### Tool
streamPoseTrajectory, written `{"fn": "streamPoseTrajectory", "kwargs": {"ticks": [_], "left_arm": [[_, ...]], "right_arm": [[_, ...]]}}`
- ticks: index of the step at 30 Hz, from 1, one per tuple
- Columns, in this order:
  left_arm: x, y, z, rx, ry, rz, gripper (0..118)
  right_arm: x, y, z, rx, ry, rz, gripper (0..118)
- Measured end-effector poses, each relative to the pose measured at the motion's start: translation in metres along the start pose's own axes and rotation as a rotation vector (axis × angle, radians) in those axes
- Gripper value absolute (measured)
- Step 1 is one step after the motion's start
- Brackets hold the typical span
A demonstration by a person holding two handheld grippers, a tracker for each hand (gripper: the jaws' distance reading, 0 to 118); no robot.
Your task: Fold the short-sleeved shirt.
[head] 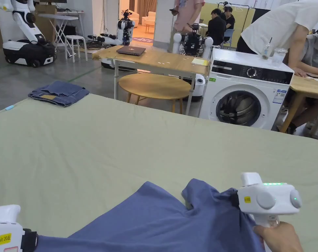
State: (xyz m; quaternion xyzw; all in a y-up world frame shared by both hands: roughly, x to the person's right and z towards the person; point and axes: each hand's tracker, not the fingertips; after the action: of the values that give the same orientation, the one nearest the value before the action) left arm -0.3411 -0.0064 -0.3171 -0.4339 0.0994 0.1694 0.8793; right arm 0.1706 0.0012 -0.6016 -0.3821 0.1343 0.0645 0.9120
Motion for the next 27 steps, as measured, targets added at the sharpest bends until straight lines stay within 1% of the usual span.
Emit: {"fn": "streamPoseTrajectory", "kwargs": {"ticks": [1,4,6,9,13,17,19,23,27], "left_arm": [[0.001,0.008,0.003,0.029,-0.023,0.003,1],[0.011,0.022,0.025,0.121,-0.07,-0.02,1],[0.021,0.04,0.037,0.169,-0.084,-0.056,1],[0.037,0.071,0.057,0.226,-0.14,-0.069,1],[0.067,0.12,0.087,0.319,-0.152,-0.145,1],[0.1,0.174,0.117,0.401,-0.17,-0.207,1],[0.117,0.2,0.132,0.417,-0.177,-0.227,1],[0.147,0.248,0.152,0.48,-0.178,-0.264,1],[0.171,0.285,0.161,0.51,-0.172,-0.277,1]], "right_arm": [[0.002,0.004,0.015,0.032,-0.015,-0.007,2],[0.009,0.017,0.055,0.135,-0.067,0.013,2],[0.016,0.025,0.086,0.207,-0.096,-0.006,2],[0.028,0.04,0.131,0.309,-0.149,-0.042,2],[0.048,0.064,0.188,0.418,-0.197,-0.083,2],[0.06,0.089,0.237,0.499,-0.259,-0.074,2],[0.067,0.103,0.256,0.524,-0.303,-0.077,2],[0.08,0.128,0.282,0.588,-0.332,-0.128,2],[0.086,0.15,0.298,0.629,-0.373,-0.128,2]]}}
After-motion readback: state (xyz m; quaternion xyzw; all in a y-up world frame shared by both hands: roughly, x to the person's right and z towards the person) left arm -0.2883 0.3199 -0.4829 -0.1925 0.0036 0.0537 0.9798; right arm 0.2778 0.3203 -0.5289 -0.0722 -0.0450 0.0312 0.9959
